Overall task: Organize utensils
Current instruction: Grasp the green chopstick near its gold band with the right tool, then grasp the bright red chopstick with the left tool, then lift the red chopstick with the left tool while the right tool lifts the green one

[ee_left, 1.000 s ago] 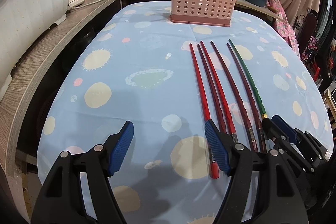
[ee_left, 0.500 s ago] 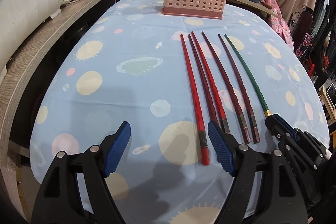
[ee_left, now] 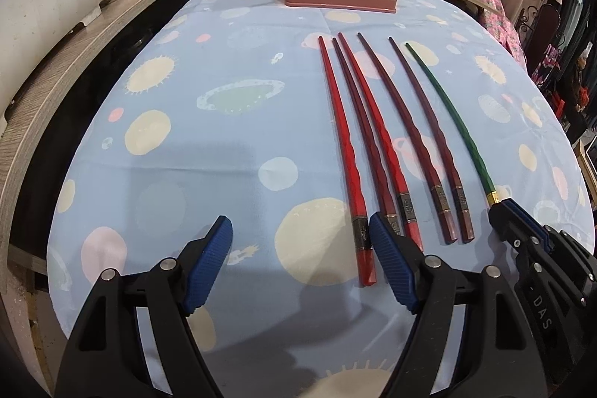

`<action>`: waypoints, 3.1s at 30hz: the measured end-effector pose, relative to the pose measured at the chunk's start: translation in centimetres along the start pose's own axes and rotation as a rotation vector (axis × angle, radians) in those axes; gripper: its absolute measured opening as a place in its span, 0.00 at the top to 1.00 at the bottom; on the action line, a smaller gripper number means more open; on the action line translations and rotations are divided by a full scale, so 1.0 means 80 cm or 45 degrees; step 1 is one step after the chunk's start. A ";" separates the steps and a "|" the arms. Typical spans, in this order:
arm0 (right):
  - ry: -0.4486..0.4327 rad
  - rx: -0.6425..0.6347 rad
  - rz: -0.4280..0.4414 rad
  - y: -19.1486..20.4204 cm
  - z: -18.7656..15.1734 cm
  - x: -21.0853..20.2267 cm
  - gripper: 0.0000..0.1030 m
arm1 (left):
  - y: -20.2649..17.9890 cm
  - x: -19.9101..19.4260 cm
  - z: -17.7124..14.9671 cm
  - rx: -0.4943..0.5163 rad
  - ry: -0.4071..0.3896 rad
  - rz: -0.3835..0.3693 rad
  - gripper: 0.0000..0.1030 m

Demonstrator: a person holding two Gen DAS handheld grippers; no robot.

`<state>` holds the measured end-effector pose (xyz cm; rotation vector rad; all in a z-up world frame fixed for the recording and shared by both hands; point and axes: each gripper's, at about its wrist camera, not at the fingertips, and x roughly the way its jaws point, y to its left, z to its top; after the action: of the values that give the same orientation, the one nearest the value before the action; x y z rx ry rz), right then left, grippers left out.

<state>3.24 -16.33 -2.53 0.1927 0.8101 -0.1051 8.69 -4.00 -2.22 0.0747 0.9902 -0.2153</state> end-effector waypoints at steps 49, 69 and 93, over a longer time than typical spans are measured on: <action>0.032 -0.013 0.053 -0.007 0.003 0.000 0.93 | -0.018 -0.004 0.000 0.106 0.080 -0.036 0.93; 0.024 0.031 0.082 -0.010 0.002 0.000 0.93 | 0.001 -0.007 0.000 0.015 0.121 -0.162 0.93; -0.071 0.081 0.069 -0.021 0.049 -0.062 0.93 | 0.014 -0.077 0.049 0.017 -0.025 -0.192 0.93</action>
<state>2.36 -18.72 3.48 0.2706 0.7460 -0.0850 8.93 -2.67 5.02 0.0097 0.9755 -0.3604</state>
